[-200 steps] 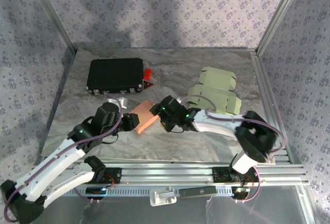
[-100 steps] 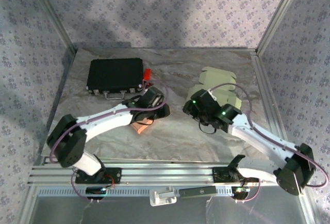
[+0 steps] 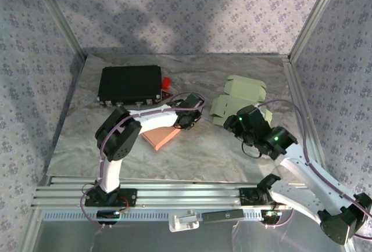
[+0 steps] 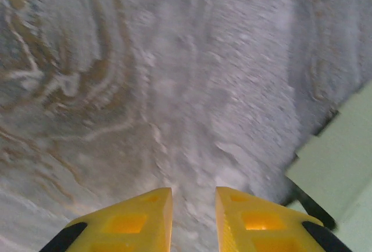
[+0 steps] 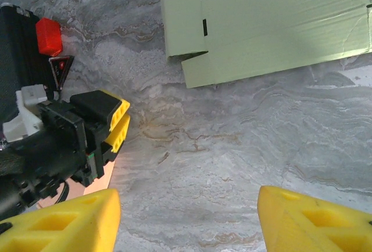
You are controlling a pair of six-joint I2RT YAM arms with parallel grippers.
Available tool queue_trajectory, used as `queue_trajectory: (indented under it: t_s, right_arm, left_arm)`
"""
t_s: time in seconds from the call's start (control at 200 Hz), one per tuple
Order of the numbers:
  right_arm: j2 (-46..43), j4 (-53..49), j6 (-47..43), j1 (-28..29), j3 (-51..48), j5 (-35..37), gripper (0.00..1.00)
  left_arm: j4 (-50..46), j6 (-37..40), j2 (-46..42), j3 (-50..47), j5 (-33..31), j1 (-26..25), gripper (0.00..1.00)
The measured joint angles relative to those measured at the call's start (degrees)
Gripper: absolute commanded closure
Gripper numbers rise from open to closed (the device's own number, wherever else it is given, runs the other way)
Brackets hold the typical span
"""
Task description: Fold the paper box
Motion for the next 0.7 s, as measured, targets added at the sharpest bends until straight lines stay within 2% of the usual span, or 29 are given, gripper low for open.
queue_trajectory:
  t_s: [0.195, 0.335, 0.575, 0.7]
  right_arm:
    - [-0.3, -0.3, -1.6, -0.5, 0.0, -0.8, 0.35]
    - [-0.3, 0.0, -2.6, -0.6, -0.1, -1.6, 0.35]
    - [1.2, 0.9, -3.5, -0.6, -0.4, -2.1, 0.35]
    - [1.9, 0.9, -4.2, -0.8, -0.5, -2.1, 0.34]
  left_arm:
    - [4.6, -1.1, -3.8, -8.8, -0.7, 0.8, 0.75]
    - [4.9, -0.8, -12.8, -18.4, -2.0, 1.8, 0.75]
    - [5.4, 1.6, -28.9, -34.1, -3.5, 7.9, 0.75]
    - [5.0, 3.8, -34.3, -38.6, -3.6, 10.4, 0.74]
